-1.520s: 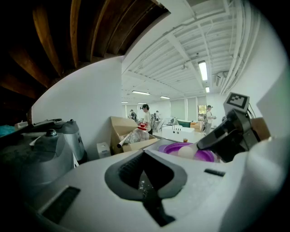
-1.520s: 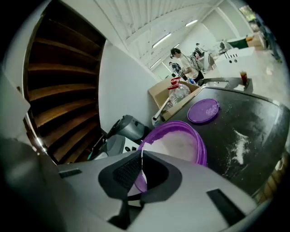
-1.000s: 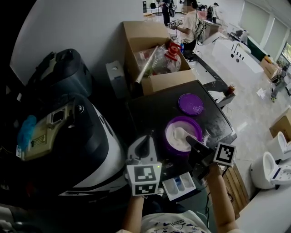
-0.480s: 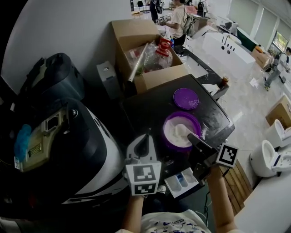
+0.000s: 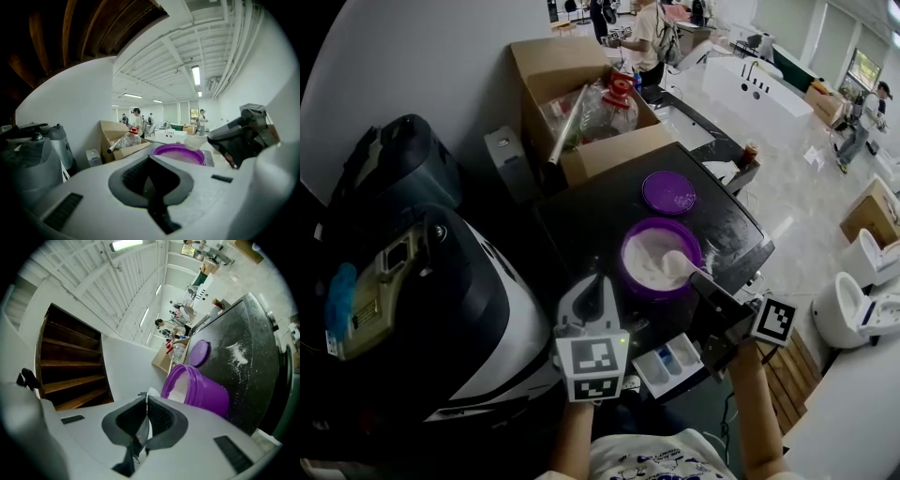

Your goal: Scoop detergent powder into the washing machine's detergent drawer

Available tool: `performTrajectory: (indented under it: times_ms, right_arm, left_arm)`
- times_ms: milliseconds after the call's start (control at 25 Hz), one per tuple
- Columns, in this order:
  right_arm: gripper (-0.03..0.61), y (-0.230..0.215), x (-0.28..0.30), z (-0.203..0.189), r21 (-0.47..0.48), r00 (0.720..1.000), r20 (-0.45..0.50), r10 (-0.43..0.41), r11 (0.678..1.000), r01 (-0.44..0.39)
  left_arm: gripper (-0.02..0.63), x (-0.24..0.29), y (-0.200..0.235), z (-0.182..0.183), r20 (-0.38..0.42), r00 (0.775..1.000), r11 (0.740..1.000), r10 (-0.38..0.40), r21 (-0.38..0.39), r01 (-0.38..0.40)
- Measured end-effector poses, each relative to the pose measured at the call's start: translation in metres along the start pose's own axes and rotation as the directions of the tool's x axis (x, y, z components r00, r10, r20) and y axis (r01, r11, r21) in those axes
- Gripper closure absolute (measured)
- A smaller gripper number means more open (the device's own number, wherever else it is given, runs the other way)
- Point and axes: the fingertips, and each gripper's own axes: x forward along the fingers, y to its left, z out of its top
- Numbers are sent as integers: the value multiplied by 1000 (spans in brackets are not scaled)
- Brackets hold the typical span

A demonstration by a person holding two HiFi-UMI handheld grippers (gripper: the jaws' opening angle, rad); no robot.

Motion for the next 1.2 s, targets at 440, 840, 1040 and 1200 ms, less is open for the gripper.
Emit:
performTrajectory:
  times_ms: [440, 840, 1040, 1200]
  right_arm:
    - [558, 0, -54, -8, -3, 1000, -13, 5, 1000, -5]
    - [558, -7, -97, -30, -14, 999, -49, -6, 1000, 5]
    - [558, -11, -111, -45, -23, 997, -73, -16, 1000, 14]
    - [558, -12, -119, -55, -42, 995, -96, -23, 999, 19]
  left_arm:
    - [612, -27, -43, -10, -14, 1000, 1000, 7, -3, -7]
    - [612, -64, -73, -27, -36, 999, 999, 35, -3, -35]
    - [612, -84, -82, -37, -44, 997, 998, 57, -2, -57]
    - [612, -99, -86, -44, -54, 995, 997, 79, -3, -79]
